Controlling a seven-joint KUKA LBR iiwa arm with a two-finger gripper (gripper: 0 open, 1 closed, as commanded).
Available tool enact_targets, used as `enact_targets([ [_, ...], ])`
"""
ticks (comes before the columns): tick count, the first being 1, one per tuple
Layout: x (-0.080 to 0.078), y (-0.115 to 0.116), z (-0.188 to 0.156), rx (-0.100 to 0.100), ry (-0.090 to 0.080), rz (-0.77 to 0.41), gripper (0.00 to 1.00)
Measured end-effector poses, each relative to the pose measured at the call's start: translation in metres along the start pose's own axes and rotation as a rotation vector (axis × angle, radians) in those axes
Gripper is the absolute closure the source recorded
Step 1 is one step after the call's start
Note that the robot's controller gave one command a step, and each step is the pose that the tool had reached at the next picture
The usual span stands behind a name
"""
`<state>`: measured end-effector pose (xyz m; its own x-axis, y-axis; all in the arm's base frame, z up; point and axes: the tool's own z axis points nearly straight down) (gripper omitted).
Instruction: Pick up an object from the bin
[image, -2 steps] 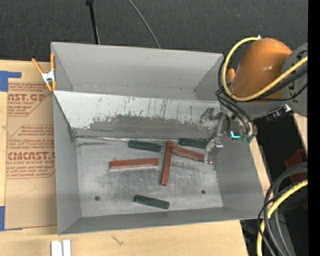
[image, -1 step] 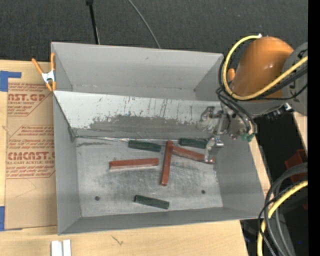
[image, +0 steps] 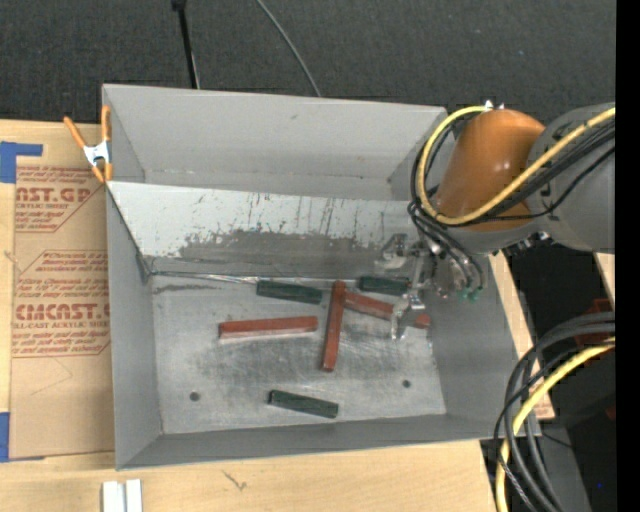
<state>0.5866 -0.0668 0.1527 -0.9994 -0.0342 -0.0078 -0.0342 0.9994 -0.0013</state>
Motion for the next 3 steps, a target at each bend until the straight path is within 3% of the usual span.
enact_targets([
  [1, -0.001, -0.009, 0.074, -0.002, 0.002, 0.065, 1.00],
  [2, -0.001, -0.009, 0.074, -0.002, 0.002, 0.065, 1.00],
  [3, 0.003, -0.008, -0.097, 0.000, 0.000, 0.048, 1.00],
])
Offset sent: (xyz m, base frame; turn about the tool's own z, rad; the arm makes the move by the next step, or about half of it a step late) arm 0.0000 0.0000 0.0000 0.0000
